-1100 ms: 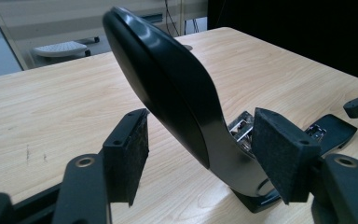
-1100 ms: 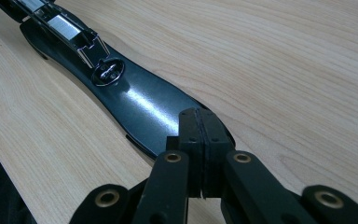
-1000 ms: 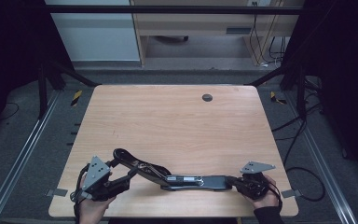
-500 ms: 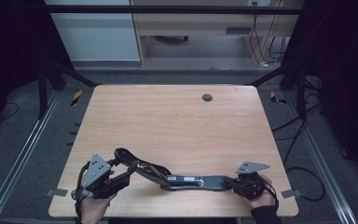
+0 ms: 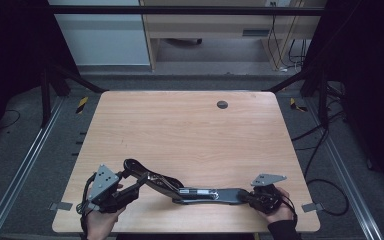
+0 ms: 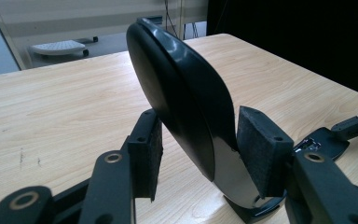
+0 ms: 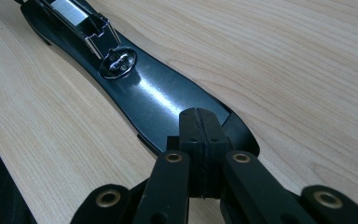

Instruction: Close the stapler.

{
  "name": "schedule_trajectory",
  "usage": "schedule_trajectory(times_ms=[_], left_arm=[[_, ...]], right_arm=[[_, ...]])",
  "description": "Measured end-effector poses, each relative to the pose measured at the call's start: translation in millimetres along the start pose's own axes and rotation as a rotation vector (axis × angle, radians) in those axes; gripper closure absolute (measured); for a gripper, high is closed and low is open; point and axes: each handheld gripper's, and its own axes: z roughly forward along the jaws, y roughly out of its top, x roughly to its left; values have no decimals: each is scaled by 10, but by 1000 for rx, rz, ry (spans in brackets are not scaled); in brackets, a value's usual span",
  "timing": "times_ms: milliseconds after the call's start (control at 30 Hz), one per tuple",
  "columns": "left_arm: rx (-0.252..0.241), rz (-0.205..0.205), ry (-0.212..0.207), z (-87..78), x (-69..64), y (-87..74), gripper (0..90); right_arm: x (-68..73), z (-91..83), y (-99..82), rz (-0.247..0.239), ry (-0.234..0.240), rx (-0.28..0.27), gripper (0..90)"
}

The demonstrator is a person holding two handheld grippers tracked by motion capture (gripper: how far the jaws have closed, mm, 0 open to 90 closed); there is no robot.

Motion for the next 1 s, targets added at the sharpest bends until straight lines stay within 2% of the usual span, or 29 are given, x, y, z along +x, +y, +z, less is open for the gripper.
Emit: schedule_trajectory(times_ms=[367, 1000], left_arm=[[3, 7, -2, 11, -40, 38, 515], [-1, 57, 3, 77, -222, 161, 535]], right_arm=[[-19, 0, -4, 8, 7, -5, 900], [-13, 0, -2, 7, 4, -3, 900]])
